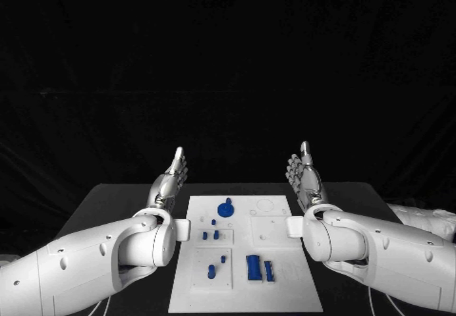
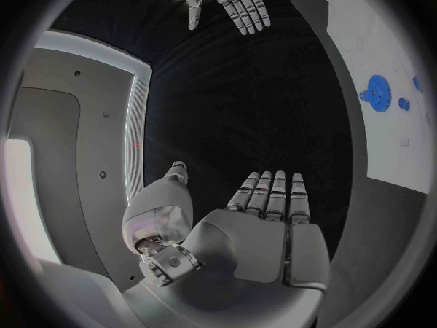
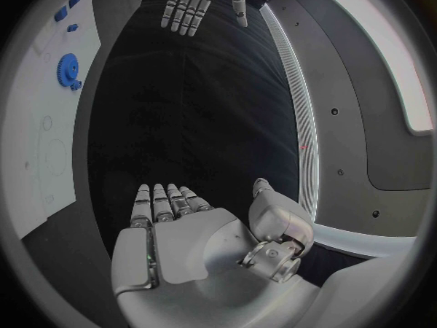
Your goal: Assemble the parts on the task board
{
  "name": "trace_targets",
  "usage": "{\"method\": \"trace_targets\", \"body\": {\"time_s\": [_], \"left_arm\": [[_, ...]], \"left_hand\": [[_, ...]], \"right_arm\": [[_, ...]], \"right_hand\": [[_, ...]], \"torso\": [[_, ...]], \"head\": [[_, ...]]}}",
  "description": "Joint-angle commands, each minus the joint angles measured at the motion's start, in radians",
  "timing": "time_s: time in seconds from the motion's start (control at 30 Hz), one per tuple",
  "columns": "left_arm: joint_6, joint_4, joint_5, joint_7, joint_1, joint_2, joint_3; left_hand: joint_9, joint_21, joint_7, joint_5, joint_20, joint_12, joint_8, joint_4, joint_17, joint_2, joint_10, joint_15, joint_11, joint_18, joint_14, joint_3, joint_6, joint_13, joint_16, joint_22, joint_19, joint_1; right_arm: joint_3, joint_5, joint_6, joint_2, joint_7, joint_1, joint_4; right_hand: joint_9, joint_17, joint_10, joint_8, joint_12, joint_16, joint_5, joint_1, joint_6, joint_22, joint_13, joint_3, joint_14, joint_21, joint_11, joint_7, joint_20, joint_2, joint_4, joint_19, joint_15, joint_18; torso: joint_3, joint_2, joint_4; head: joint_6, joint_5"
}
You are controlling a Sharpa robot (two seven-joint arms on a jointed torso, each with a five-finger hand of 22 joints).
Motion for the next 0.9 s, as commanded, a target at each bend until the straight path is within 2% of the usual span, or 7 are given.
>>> {"method": "trace_targets", "body": {"time_s": [0.03, 0.07, 0.4, 0.43, 0.63, 0.67, 0.9], "left_arm": [[-0.013, 0.003, 0.030, -0.003, 0.000, 0.001, 0.001], [-0.013, 0.003, 0.030, -0.003, 0.000, 0.001, 0.001], [-0.013, 0.003, 0.030, -0.003, 0.000, 0.001, 0.001], [-0.013, 0.003, 0.030, -0.003, 0.000, 0.001, 0.001], [-0.013, 0.003, 0.030, -0.003, 0.000, 0.001, 0.001], [-0.013, 0.003, 0.030, -0.003, 0.000, 0.001, 0.001], [-0.013, 0.003, 0.030, -0.003, 0.000, 0.001, 0.001]], "left_hand": [[-0.002, -0.006, -0.015, -0.012, -0.038, -0.006, -0.007, -0.044, -0.093, 0.000, -0.077, -0.005, -0.009, -0.031, -0.058, 0.009, -0.069, -0.001, -0.035, -0.066, -0.051, -0.107], [-0.002, -0.006, -0.015, -0.012, -0.038, -0.006, -0.007, -0.044, -0.093, 0.000, -0.085, -0.005, -0.009, -0.031, -0.064, 0.009, -0.077, -0.001, -0.108, -0.073, -0.055, -0.118], [-0.002, -0.006, -0.015, -0.012, -0.038, -0.006, -0.007, -0.044, -0.093, 0.000, -0.138, -0.005, -0.009, -0.031, -0.101, 0.009, -0.122, -0.001, -0.108, -0.118, -0.086, -0.190], [-0.002, -0.006, -0.015, -0.012, -0.038, -0.006, -0.007, -0.044, -0.093, 0.000, -0.141, -0.005, -0.009, -0.031, -0.104, 0.009, -0.124, -0.001, -0.108, -0.121, -0.159, -0.195], [-0.002, -0.006, -0.015, -0.012, -0.038, -0.006, -0.007, -0.044, -0.093, 0.000, -0.160, -0.005, -0.009, -0.031, -0.181, 0.009, -0.144, -0.001, -0.108, -0.206, -0.159, -0.224], [-0.002, -0.006, -0.015, -0.012, -0.038, -0.006, -0.007, -0.044, -0.093, 0.000, -0.165, -0.005, -0.009, -0.031, -0.181, 0.009, -0.216, -0.001, -0.108, -0.206, -0.159, -0.230], [-0.002, -0.006, -0.015, -0.012, -0.038, -0.006, -0.007, -0.044, -0.093, 0.000, -0.241, -0.005, -0.009, -0.031, -0.181, 0.009, -0.216, -0.001, -0.108, -0.206, -0.159, -0.247]], "right_arm": [[0.000, 0.015, -0.013, 0.001, 0.028, -0.001, 0.000], [0.000, 0.015, -0.013, 0.001, 0.028, -0.001, 0.000], [0.000, 0.015, -0.013, 0.001, 0.028, -0.001, 0.000], [0.000, 0.015, -0.013, 0.001, 0.028, -0.001, 0.000], [0.000, 0.015, -0.013, 0.001, 0.028, -0.001, 0.000], [0.000, 0.015, -0.013, 0.001, 0.028, -0.001, 0.000], [0.000, 0.015, -0.013, 0.001, 0.028, -0.001, 0.000]], "right_hand": [[-0.001, -0.001, -0.005, -0.003, -0.003, -0.002, -0.003, -0.006, -0.003, -0.001, -0.001, 0.000, -0.005, -0.004, 0.001, 0.000, -0.005, 0.000, -0.004, 0.001, 0.000, -0.006], [-0.001, -0.001, -0.005, -0.003, -0.003, -0.002, -0.003, -0.006, -0.003, -0.001, -0.001, 0.000, -0.005, -0.004, 0.001, 0.000, -0.005, 0.000, -0.004, 0.001, 0.000, -0.006], [-0.001, -0.001, -0.005, -0.003, -0.003, -0.002, -0.003, -0.006, -0.003, -0.001, -0.001, 0.000, -0.005, -0.004, 0.001, 0.000, -0.005, 0.000, -0.004, 0.001, 0.000, -0.006], [-0.001, -0.001, -0.005, -0.003, -0.003, -0.002, -0.003, -0.006, -0.003, -0.001, -0.001, 0.000, -0.005, -0.004, 0.001, 0.000, -0.005, 0.000, -0.004, 0.001, 0.000, -0.006], [-0.001, -0.001, -0.005, -0.003, -0.003, -0.002, -0.003, -0.006, -0.003, -0.001, -0.001, 0.000, -0.005, -0.004, 0.001, 0.000, -0.005, 0.000, -0.004, 0.001, 0.000, -0.006], [-0.001, -0.001, -0.005, -0.003, -0.003, -0.002, -0.003, -0.006, -0.003, -0.001, -0.001, 0.000, -0.005, -0.004, 0.001, 0.000, -0.005, 0.000, -0.004, 0.001, 0.000, -0.006], [-0.001, -0.001, -0.005, -0.003, -0.003, -0.002, -0.003, -0.006, -0.003, -0.001, -0.001, 0.000, -0.005, -0.004, 0.001, 0.000, -0.005, 0.000, -0.004, 0.001, 0.000, -0.006]], "torso": [[-0.0005, -0.004, -0.0003], [-0.0005, -0.004, -0.0003], [-0.0005, -0.004, -0.0003], [-0.0005, -0.004, -0.0003], [-0.0005, -0.004, -0.0003], [-0.0005, -0.004, -0.0003], [-0.0005, -0.004, -0.0003]], "head": [[0.005, 0.001], [0.005, 0.001], [0.005, 0.001], [0.005, 0.001], [0.005, 0.001], [0.005, 0.001], [0.005, 0.001]]}}
